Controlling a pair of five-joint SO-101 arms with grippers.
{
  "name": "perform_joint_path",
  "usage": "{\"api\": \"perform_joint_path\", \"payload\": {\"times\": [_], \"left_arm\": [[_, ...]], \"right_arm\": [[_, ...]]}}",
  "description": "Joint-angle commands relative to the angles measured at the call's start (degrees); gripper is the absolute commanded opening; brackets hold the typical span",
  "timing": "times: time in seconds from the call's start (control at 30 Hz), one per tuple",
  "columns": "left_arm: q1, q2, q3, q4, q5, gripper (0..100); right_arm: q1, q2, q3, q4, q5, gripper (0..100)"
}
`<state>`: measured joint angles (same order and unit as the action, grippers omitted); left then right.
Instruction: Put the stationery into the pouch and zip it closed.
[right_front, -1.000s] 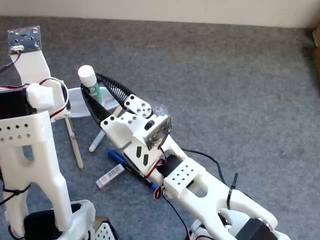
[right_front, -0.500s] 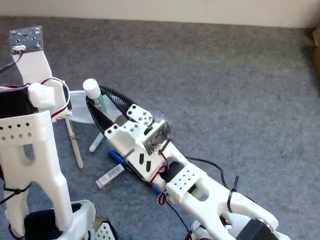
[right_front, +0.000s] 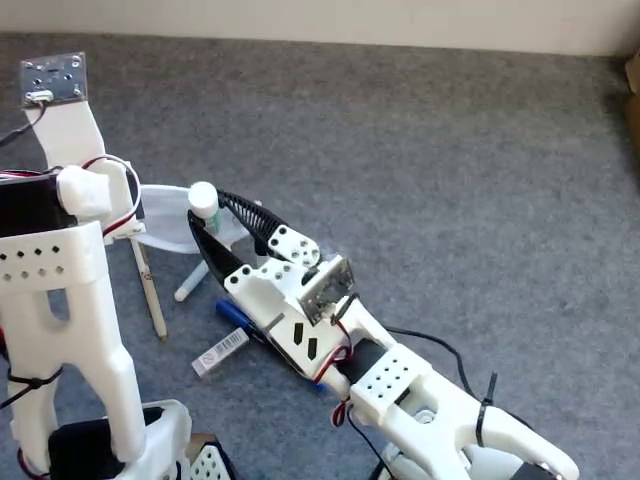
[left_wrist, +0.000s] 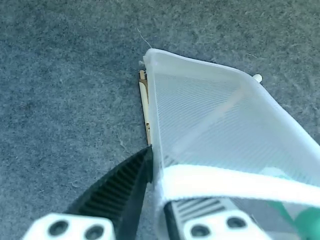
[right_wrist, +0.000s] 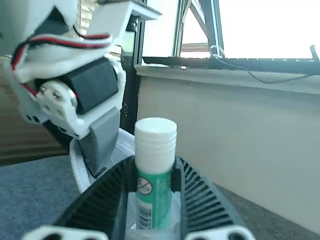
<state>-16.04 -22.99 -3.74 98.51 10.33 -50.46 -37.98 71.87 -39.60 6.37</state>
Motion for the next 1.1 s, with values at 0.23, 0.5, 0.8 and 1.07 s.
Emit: {"api": "perform_joint_path", "payload": {"times": [0.23, 0.5, 0.8, 1.07], "left_arm": [[0.7, -0.4, -2.1, -0.1, 0.6, 1], [0.7, -0.4, -2.4, -0.1, 0.6, 1], [0.4, -0.2, -2.1, -1.3, 0.6, 1], [-6.0, -0.6, -5.1, -1.4, 0.8, 1]], "right_arm": [[0.6, -2.0, -0.4, 5.3, 0.5, 21.6], [-0.7, -2.0, -0.7, 7.3, 0.5, 20.1], [-6.8, -15.4, -7.1, 36.4, 0.1, 20.1], [-11.6, -22.5, -13.1, 57.9, -4.0, 20.1]]}}
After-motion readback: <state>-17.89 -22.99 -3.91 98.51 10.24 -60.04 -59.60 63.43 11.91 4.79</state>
